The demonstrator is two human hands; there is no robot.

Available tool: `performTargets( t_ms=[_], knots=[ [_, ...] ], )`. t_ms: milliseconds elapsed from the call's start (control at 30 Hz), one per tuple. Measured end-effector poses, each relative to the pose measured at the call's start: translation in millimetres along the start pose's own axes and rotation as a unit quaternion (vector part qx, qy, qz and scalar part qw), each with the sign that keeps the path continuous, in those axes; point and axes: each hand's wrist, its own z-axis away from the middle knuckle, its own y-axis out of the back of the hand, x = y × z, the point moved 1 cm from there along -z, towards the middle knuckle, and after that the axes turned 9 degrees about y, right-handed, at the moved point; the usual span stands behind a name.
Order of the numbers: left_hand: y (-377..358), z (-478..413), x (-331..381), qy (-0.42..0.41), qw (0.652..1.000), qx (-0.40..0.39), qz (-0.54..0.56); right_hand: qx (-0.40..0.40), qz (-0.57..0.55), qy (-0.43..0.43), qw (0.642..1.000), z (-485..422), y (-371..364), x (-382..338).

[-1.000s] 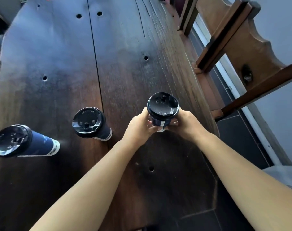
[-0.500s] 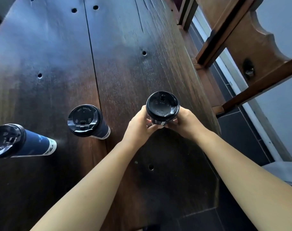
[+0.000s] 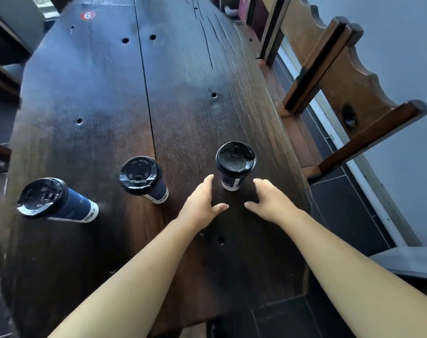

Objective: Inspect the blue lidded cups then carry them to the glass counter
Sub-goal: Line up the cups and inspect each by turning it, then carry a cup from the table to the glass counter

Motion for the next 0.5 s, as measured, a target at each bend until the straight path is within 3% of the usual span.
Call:
performTargets(
  t_ms=[167,500],
  knots=[
    [17,52,4,-0.005,0.998,-0.013,-0.061,-0.045,0.102,0.011,0.994,50,11,-27],
    [55,150,31,-0.001,0.981,-0.001,-0.192,-0.017,0.11,0.022,0.994,146,31,-64]
  ],
)
